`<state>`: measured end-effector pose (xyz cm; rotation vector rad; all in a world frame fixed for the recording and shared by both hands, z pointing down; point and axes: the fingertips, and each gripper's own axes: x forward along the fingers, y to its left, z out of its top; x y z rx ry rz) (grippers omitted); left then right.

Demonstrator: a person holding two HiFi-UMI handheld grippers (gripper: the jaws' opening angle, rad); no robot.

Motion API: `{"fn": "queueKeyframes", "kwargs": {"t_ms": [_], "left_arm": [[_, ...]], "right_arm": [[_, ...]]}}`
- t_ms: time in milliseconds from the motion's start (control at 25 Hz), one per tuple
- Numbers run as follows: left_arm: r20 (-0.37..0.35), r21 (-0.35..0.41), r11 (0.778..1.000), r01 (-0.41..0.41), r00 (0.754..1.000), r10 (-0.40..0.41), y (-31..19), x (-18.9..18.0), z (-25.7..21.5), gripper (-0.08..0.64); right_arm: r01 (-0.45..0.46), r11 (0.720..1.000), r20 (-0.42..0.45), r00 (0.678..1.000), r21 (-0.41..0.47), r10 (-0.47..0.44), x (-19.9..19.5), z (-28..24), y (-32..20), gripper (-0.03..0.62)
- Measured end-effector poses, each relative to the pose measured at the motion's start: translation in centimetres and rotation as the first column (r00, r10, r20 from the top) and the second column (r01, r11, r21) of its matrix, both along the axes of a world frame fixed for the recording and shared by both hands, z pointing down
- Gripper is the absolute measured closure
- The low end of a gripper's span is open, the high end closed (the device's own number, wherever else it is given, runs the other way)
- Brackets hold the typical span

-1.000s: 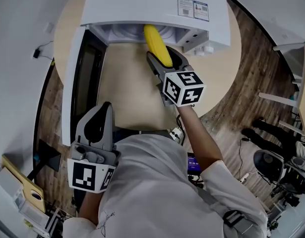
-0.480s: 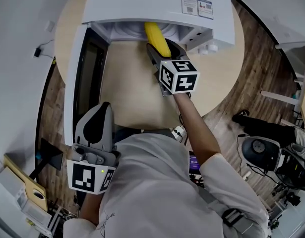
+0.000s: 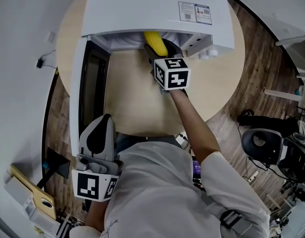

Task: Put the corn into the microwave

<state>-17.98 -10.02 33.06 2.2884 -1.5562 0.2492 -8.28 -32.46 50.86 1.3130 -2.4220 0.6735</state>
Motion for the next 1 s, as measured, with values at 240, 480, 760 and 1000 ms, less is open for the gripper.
{"fn": "queueKeyframes", "kwargs": {"t_ms": [240, 480, 760, 1000], "left_arm": [[0.003, -0.007, 1.000, -0.003, 1.000, 0.003, 0.2, -0.4, 0.1, 0.568], [0.006, -0.013, 1.000, -0.011, 1.000, 0.011, 0.3, -0.9, 0.2, 0.568], [0.019, -0.016, 1.000, 0.006, 1.000, -0.006, 0.5, -1.7, 0.5, 0.569], [0.017, -0.008, 1.000, -0.003, 1.000, 0.003, 0.6, -1.6, 0.1, 0.568]], "right_arm": [[-0.011, 1.000, -0.017, 1.000, 0.017, 0.012, -1.1, 0.2, -1.2, 0.328], [-0.005, 0.999, -0.056, 0.998, 0.032, 0.007, -2.0, 0.8, -2.5, 0.328], [-0.013, 0.999, -0.097, 0.995, 0.042, 0.017, -2.4, 1.5, -3.9, 0.328], [0.002, 0.998, -0.161, 0.987, 0.056, 0.007, -2.9, 2.2, -4.7, 0.328]]}}
